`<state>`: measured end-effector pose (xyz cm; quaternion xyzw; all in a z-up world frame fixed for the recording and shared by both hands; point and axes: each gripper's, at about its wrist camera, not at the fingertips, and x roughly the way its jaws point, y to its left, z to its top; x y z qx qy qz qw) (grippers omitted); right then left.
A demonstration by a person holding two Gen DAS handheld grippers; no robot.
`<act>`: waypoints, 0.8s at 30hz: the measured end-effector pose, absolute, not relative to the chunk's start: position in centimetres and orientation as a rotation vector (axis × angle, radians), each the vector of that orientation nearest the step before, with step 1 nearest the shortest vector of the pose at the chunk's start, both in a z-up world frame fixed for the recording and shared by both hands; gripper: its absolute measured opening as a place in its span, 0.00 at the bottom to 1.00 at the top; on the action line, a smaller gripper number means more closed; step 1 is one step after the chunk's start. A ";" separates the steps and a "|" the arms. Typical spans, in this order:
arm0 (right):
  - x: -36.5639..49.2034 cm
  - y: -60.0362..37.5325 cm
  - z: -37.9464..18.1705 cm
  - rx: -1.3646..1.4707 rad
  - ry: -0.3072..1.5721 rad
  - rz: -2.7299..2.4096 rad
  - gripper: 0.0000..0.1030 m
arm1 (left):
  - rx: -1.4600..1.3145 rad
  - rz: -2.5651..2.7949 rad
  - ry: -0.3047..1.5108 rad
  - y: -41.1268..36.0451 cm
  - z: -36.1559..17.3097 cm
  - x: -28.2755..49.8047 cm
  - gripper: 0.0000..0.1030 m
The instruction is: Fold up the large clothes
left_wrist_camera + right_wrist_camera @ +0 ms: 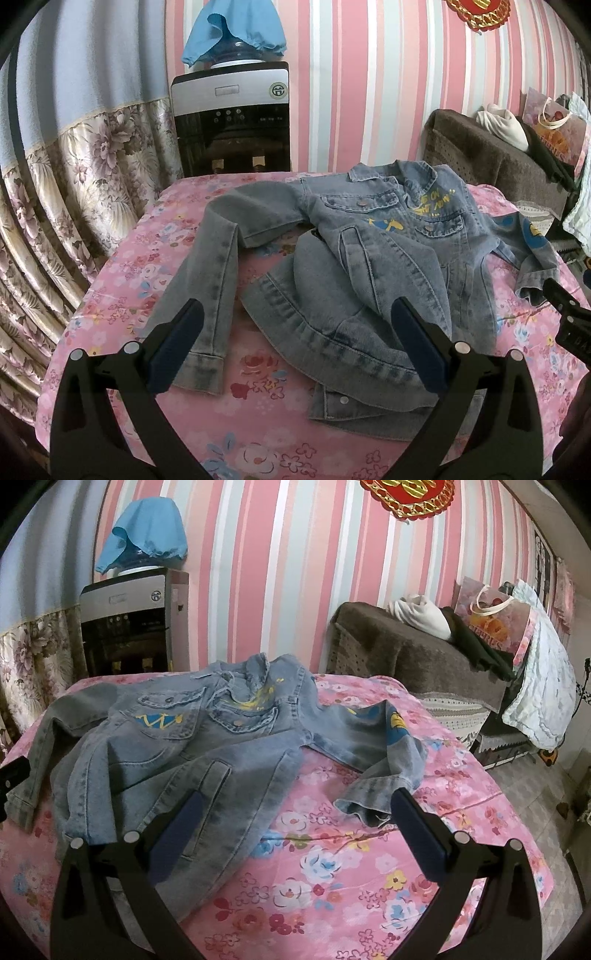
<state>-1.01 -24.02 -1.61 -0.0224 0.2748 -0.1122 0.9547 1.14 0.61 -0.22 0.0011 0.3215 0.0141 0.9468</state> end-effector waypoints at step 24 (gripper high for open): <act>-0.9 -24.2 -2.1 -0.046 0.567 -0.232 0.98 | 0.016 0.024 0.662 0.5 -0.5 1.3 0.97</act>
